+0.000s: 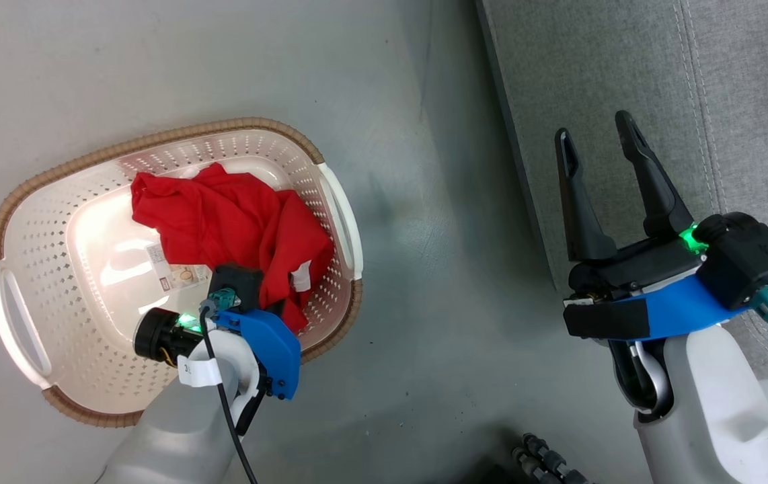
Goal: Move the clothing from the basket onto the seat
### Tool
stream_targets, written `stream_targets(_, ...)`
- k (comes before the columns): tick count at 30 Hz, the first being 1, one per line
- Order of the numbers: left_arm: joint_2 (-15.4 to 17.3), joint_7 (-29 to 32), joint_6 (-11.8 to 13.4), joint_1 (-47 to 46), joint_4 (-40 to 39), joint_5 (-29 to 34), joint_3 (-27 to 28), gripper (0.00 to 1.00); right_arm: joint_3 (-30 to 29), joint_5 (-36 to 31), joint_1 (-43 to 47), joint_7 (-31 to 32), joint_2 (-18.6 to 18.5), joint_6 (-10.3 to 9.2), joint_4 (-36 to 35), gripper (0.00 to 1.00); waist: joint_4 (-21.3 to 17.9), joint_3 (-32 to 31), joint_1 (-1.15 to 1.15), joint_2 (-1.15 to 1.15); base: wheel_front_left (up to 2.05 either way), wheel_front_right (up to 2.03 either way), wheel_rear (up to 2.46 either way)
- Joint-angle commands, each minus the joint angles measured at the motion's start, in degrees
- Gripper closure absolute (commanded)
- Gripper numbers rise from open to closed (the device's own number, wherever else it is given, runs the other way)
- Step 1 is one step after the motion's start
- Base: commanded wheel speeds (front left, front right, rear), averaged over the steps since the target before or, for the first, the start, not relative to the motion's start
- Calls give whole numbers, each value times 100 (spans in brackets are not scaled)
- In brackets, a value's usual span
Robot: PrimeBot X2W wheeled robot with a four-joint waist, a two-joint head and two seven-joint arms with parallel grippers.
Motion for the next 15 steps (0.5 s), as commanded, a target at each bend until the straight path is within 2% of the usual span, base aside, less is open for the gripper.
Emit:
stream_targets(1, 38, -32, -11, -3, -21, -28, -33, 100, -19, 28, -65, -32, 4, 1, 7, 0, 17, -12, 0, 0, 0, 0, 0)
stream_targets(15, -25, -88, -11, -47, 32, -376, -308, 100, 20, 8, -73, -43, 4, 1, 65, 0, 91, -159, 0, 0, 0, 0, 0)
